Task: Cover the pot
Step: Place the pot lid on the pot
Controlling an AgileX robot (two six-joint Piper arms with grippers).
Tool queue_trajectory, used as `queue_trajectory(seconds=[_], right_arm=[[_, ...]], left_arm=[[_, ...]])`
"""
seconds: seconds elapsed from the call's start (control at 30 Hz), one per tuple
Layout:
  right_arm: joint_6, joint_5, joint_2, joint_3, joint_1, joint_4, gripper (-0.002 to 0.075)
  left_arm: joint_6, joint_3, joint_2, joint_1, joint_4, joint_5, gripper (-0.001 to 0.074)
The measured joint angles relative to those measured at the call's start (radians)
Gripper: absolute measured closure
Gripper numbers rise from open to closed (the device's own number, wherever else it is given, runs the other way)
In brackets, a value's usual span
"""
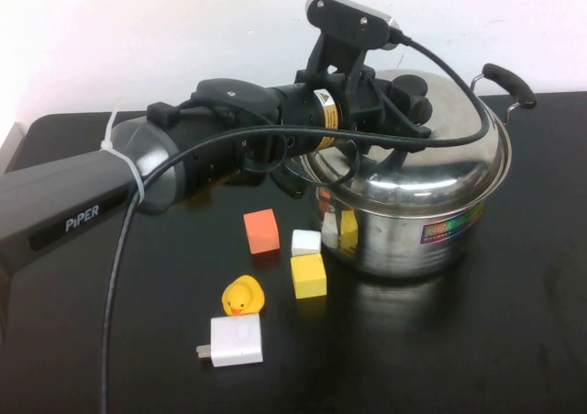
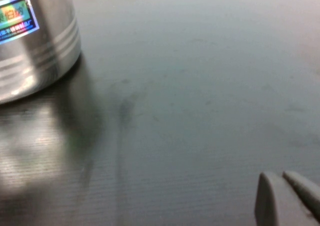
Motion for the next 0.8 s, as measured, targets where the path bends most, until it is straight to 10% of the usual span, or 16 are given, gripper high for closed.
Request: queue_trajectory(seconds=[0.8], right_arm=[[0.0,0.0,0.0,0.0,0.0,0.0,0.0728]], left_arm=[[-0.182,-0.005,-0.031,0.0,0.145,-0.003,0.0289]])
